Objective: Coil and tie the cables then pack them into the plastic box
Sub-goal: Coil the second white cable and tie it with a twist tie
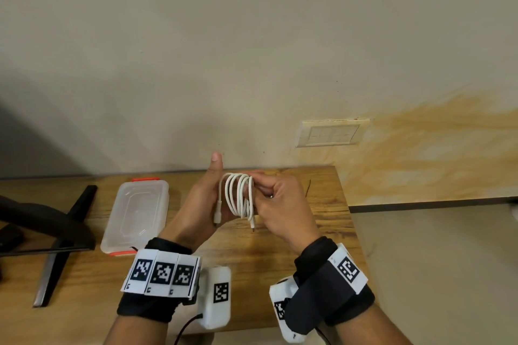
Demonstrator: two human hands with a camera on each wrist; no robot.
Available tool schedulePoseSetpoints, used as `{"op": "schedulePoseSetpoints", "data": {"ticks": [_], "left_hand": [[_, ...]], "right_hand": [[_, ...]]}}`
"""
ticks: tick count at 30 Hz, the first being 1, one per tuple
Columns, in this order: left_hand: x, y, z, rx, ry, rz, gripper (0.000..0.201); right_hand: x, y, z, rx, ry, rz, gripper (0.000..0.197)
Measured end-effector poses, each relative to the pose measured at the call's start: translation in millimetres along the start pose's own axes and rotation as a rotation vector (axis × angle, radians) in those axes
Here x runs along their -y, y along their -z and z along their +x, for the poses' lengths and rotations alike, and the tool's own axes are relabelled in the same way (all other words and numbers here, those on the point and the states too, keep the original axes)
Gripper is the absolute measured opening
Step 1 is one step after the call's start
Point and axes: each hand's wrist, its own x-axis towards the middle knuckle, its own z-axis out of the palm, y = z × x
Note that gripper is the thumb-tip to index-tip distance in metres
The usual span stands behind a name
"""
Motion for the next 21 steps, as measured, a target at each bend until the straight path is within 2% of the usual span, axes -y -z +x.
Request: {"op": "schedulePoseSetpoints", "data": {"ticks": [5, 8, 11, 16, 21], "left_hand": [[8.5, -15.2, 4.2, -0.129, -0.079, 0.075, 0.070], [19.1, -21.2, 7.6, -0.177, -0.148, 0.204, 0.054], [27.1, -25.2, 11.0, -0.221, -0.182, 0.232, 0.045], [27.6, -28.4, 10.8, -0.306, -0.253, 0.258, 0.055], [26.7, -26.4, 12.8, -0.382, -0.206, 0.171, 0.060]], "right_hand": [[-8.7, -10.9, -3.0, -0.131, 0.121, -0.242, 0.018], [-13.7, -14.7, -1.5, -0.204, 0.107, -0.384, 0.016], [-17.2, -17.5, -0.9, -0.219, 0.073, -0.414, 0.019], [-15.3, -23.7, -3.5, -0.264, 0.108, -0.398, 0.012], [-13.7, -25.9, -4.7, -0.232, 0.138, -0.306, 0.004]]}}
